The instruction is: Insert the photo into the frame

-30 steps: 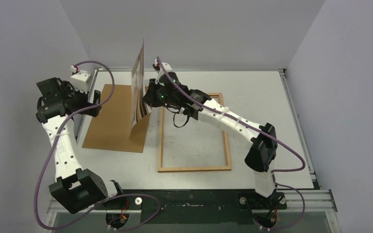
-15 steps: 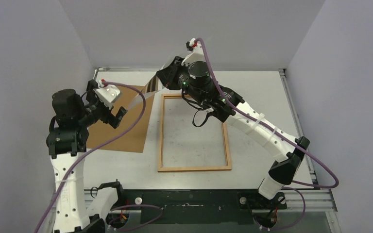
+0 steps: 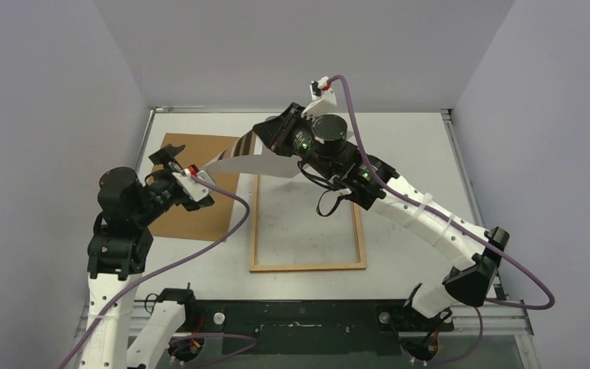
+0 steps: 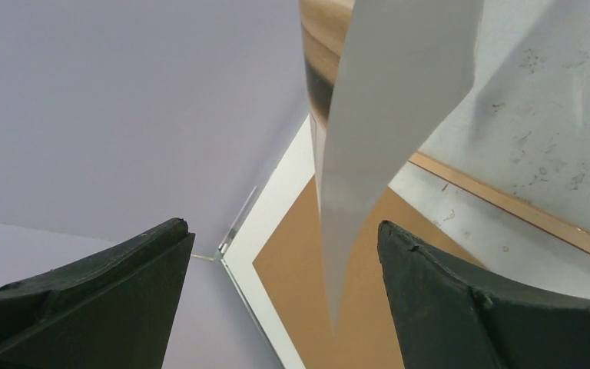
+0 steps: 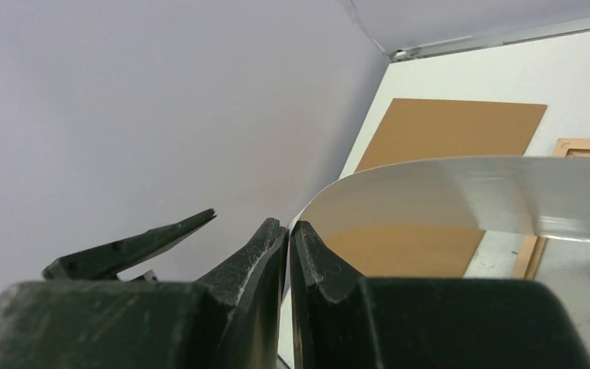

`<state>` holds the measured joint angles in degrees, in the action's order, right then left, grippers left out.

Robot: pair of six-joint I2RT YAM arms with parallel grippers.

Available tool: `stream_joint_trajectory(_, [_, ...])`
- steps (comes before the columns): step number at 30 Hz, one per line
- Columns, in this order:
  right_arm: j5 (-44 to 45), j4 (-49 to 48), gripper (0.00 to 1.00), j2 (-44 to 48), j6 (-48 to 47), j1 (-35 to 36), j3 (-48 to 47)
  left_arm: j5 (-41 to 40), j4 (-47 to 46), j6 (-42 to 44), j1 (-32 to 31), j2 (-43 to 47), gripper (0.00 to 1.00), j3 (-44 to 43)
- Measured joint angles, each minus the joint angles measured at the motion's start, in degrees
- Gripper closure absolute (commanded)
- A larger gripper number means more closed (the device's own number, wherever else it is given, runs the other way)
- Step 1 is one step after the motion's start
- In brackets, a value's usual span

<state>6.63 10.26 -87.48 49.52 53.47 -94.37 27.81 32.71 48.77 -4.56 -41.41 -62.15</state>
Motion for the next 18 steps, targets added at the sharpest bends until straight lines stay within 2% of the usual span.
stream_joint_trajectory(5, [-0.68, -1.86, 0.9, 3.61, 1.88, 1.57, 2.99, -0.04, 0.57, 0.5, -0.39, -3.1, 0.27, -3.06])
stream_joint_trajectory(13, [-0.87, -4.28, 0.9, 6.03, 2.49, 4.39, 3.61, 1.88, 6.54, -1.16, -1.64, -6.84, 0.51, -9.09])
stream_joint_trajectory(15, [-1.09, -5.05, 0.89, 6.51, 2.67, 4.74, 4.44, 2.45, 7.78, -2.08, -1.77, -7.08, 0.63, -10.1])
stream_joint_trajectory(18, [-1.81, -5.86, 0.79, 6.75, 2.71, 5.09, 5.62, 2.91, 9.07, -3.37, -1.88, -7.41, 0.93, -11.32])
